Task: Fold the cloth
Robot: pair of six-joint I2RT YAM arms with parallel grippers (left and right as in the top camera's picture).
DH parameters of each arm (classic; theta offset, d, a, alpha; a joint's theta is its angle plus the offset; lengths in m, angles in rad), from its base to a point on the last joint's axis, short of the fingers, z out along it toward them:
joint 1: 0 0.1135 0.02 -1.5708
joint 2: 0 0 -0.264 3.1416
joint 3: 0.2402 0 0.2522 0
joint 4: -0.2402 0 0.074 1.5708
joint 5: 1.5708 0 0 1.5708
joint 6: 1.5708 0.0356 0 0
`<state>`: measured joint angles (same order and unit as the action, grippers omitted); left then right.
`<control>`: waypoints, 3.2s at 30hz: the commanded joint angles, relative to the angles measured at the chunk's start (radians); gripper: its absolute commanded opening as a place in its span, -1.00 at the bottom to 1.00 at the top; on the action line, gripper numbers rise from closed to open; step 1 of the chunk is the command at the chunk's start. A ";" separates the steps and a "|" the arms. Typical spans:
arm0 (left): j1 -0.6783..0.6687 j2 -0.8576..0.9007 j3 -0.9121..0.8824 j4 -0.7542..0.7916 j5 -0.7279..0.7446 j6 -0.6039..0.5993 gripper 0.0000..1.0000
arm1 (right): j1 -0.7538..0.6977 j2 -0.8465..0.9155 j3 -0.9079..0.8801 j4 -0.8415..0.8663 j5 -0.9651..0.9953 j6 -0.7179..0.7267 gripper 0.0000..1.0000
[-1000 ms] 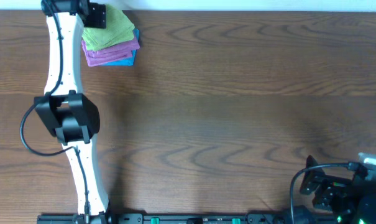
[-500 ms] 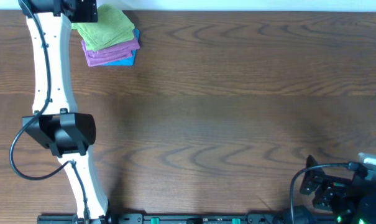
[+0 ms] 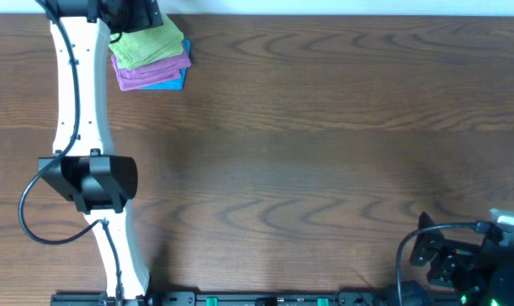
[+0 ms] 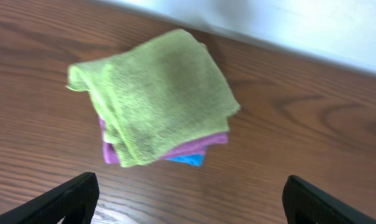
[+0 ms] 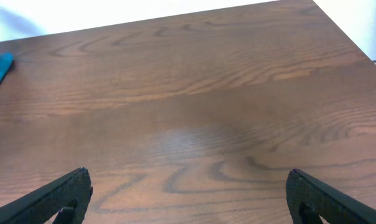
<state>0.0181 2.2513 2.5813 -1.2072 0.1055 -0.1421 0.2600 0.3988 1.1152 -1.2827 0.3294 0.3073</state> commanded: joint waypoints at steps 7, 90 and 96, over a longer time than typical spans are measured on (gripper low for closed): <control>-0.048 -0.033 0.019 -0.015 0.027 -0.020 0.91 | -0.001 -0.001 -0.006 -0.001 0.003 0.018 0.98; 0.119 -2.171 -2.316 0.898 -0.117 -0.128 0.91 | -0.001 -0.001 -0.006 -0.001 0.003 0.018 0.98; 0.110 -2.184 -2.363 0.929 -0.113 -0.151 0.90 | -0.001 -0.001 -0.006 -0.001 0.003 0.018 0.98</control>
<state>0.1307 0.0818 0.2314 -0.2924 -0.0006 -0.2775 0.2600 0.3988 1.1110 -1.2827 0.3294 0.3073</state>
